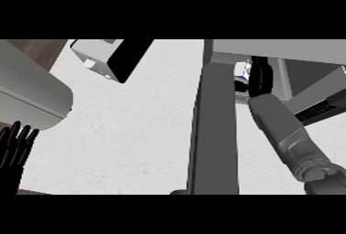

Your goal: Pick up the milk, place it into the microwave and close the microwave

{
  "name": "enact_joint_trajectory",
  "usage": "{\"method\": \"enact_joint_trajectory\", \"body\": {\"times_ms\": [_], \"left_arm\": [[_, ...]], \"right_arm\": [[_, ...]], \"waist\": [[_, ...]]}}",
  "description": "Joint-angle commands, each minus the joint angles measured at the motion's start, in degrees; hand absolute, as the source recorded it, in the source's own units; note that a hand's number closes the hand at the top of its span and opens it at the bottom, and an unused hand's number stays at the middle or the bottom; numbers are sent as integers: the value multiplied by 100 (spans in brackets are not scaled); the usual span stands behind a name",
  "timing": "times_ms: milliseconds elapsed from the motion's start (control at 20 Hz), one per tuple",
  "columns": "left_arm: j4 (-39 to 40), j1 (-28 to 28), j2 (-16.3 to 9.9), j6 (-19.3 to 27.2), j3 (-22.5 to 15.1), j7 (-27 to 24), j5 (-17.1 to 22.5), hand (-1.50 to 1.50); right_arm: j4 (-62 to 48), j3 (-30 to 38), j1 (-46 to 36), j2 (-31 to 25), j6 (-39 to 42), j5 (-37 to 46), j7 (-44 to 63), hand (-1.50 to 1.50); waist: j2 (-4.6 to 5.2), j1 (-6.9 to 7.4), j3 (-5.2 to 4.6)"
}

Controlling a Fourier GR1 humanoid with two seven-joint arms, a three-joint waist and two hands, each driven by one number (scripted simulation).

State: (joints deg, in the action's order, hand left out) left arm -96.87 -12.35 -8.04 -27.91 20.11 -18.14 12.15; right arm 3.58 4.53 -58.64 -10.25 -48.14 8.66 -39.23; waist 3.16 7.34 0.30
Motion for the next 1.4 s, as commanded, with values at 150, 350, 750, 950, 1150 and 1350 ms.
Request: {"method": "enact_joint_trajectory", "body": {"times_ms": [150,350,750,950,1150,1350], "left_arm": [[-34,-158,226,81,-119,-242,-221,-150],[-14,-194,96,-15,67,-293,-52,-150],[-89,-599,292,-31,-80,-493,-336,-150],[-368,-797,367,-99,-161,-473,-332,-150],[-745,-1151,491,-163,-355,-429,-531,-150],[-373,-961,300,-662,-489,-313,-166,-150]], "right_arm": [[92,106,52,-38,290,-81,-139,-150],[164,205,335,5,409,-162,-411,-150],[470,531,773,7,1832,-522,-1095,-150],[504,675,1002,379,1784,-651,-1480,-150],[613,735,1053,426,2111,-743,-1349,-150],[772,794,1759,594,3055,-906,-2001,-150]], "waist": [[-73,-134,-4],[-100,-203,-5],[-191,-426,-11],[-191,-396,-10],[-264,-545,-20],[-289,-665,-24]]}}
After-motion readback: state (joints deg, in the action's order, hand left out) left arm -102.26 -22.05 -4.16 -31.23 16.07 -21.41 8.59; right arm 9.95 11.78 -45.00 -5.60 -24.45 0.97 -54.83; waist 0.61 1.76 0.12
